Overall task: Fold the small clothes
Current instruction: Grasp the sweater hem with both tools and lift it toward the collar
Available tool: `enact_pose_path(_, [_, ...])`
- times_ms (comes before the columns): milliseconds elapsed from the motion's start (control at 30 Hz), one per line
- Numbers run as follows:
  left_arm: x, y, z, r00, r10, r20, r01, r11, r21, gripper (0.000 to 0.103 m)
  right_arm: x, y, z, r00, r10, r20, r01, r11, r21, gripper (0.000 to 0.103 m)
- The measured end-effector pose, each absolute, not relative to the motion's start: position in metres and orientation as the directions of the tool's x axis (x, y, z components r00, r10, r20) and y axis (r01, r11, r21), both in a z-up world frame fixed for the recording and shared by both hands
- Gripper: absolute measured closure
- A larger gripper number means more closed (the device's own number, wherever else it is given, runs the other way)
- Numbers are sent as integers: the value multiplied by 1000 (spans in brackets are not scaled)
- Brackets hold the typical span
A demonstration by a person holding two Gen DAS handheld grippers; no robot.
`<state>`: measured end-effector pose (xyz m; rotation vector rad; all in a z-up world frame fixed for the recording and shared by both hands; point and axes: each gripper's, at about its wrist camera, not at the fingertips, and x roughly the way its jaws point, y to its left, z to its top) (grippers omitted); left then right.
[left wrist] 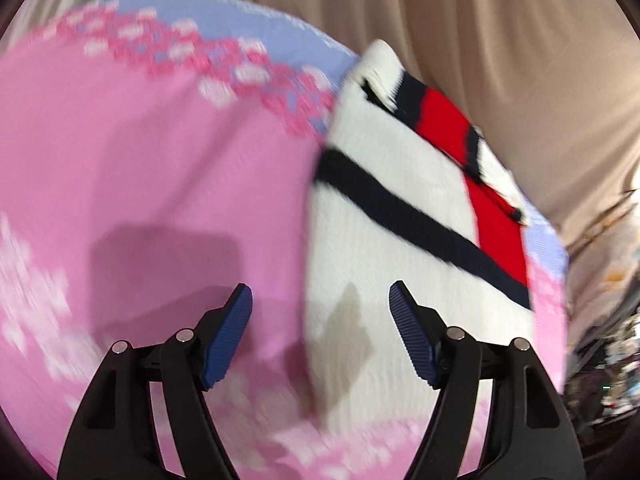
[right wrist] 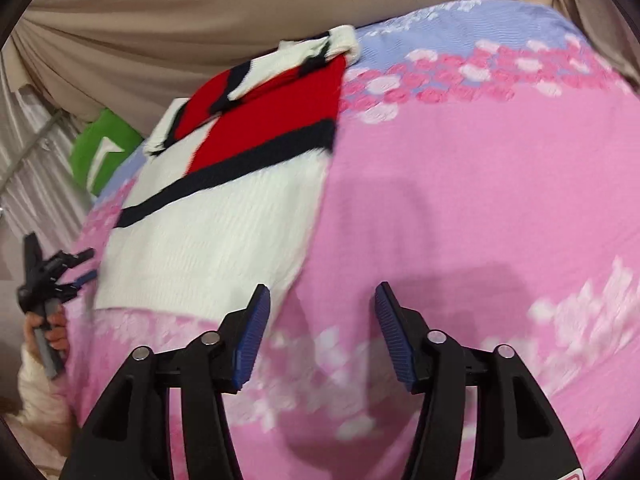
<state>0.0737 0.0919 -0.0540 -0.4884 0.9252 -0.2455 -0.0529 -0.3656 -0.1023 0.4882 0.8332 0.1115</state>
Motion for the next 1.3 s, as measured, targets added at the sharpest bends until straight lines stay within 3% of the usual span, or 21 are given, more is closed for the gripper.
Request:
enact_pose_path(200, [56, 63, -58, 588, -453, -670, 64, 852, -520, 32, -33, -336, -104, 692, 369, -620, 42, 838, 545, 44])
enact_pose_path(233, [57, 61, -58, 592, -451, -668, 63, 852, -520, 36, -27, -334, -102, 697, 368, -615, 45, 834, 550, 44])
enact_pose_path(300, [60, 58, -59, 588, -473, -656, 74, 840, -538, 57, -16, -332, -103, 703, 371, -607, 53, 824, 565, 47])
enact_pose_path(333, [63, 58, -62, 578, -491, -652, 73, 827, -558, 73, -13, -331, -104, 704, 358, -613, 65, 827, 558, 56])
enact_pose_path(367, [64, 59, -63, 574, -499, -650, 66, 819, -570, 90, -11, -329, -104, 703, 343, -623, 76, 835, 545, 77])
enact_pose_path(400, [65, 60, -62, 578, -495, -649, 57, 818, -572, 96, -10, -328, -105, 703, 328, -631, 89, 840, 536, 91])
enact_pose_path(567, [30, 62, -25, 666, -483, -568, 145, 832, -536, 97, -48, -332, -80, 809, 310, -499, 29, 827, 561, 97])
enact_pose_path(700, [-13, 63, 12, 704, -534, -467, 267, 809, -523, 97, -111, -339, -38, 894, 341, -292, -112, 799, 591, 97])
enact_pose_path(900, [-120, 82, 77, 770, -620, -150, 504, 736, -452, 97, -216, -349, 19, 892, 451, 37, -407, 764, 501, 97])
enact_pose_path(967, [-157, 92, 94, 767, -640, -33, 574, 709, -410, 97, -246, -350, 35, 866, 488, 109, -481, 754, 447, 97])
enact_pose_path(1067, [-181, 98, 110, 766, -641, 47, 609, 702, -370, 97, -284, -347, 62, 839, 520, 161, -540, 765, 351, 97])
enact_pose_path(1167, [-183, 98, 119, 787, -616, 45, 586, 722, -366, 96, -298, -342, 78, 839, 517, 169, -544, 788, 289, 97])
enact_pose_path(1233, [-169, 96, 118, 805, -594, -19, 541, 745, -391, 96, -291, -341, 78, 853, 498, 157, -522, 799, 300, 97])
enact_pose_path(1300, [-142, 97, 112, 806, -582, -108, 485, 753, -444, 96, -262, -347, 69, 889, 449, 89, -447, 811, 377, 97])
